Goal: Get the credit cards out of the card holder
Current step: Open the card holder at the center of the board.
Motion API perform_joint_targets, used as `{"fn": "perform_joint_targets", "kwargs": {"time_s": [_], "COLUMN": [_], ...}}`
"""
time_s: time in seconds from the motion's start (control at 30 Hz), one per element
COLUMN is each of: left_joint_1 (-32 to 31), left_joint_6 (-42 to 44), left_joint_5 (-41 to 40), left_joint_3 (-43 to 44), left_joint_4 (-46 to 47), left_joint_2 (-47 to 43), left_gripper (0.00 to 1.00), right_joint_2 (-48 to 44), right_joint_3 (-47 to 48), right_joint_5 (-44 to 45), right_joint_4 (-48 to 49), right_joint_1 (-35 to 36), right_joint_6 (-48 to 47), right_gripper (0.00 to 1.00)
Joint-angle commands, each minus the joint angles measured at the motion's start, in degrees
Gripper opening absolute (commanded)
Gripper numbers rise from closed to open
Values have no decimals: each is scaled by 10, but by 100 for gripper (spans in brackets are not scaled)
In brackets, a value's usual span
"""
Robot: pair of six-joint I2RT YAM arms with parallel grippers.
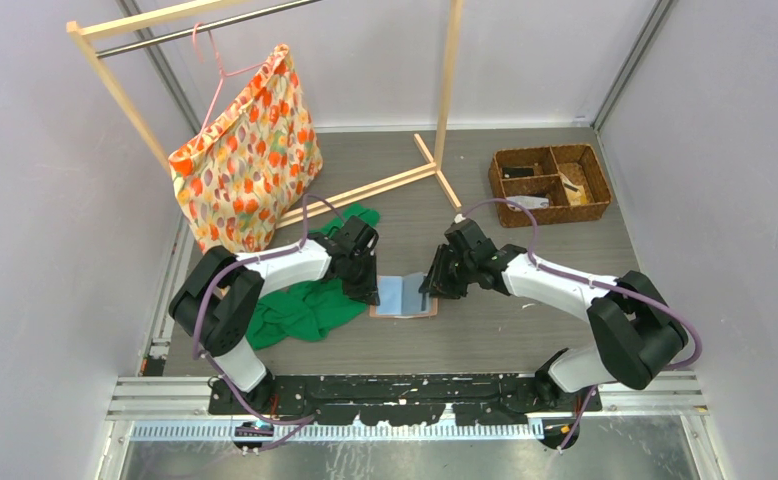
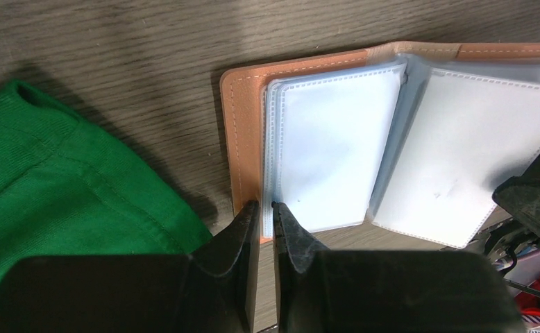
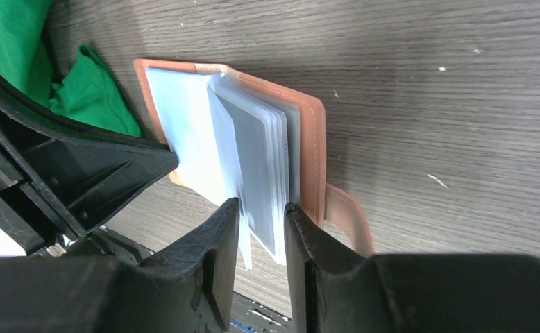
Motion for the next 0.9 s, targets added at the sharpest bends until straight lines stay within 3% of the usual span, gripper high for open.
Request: {"fn": "perform_joint_targets", "kwargs": {"time_s": [0.0, 0.3, 0.53, 0.87], "left_joint_1": [-13, -13, -13, -11], "left_joint_6": [-1, -1, 9, 5], "left_joint_5": [21, 38, 0, -5], "left_joint_3": [-18, -4, 20, -6], "left_joint_4": [55, 32, -22, -12], "left_joint_2": [21, -25, -64, -50], "left_gripper": [14, 14, 15, 15], "right_joint_2": [-24, -66, -20, 5], "right_joint_3": [26, 2, -1, -7], "right_joint_5": [27, 77, 36, 70], "right_joint_4": [-14, -19, 28, 25], "right_joint_1": [6, 6, 6, 6], "right_joint_6": [-14, -3, 11, -8], "right_gripper": [38, 44, 45, 45]}}
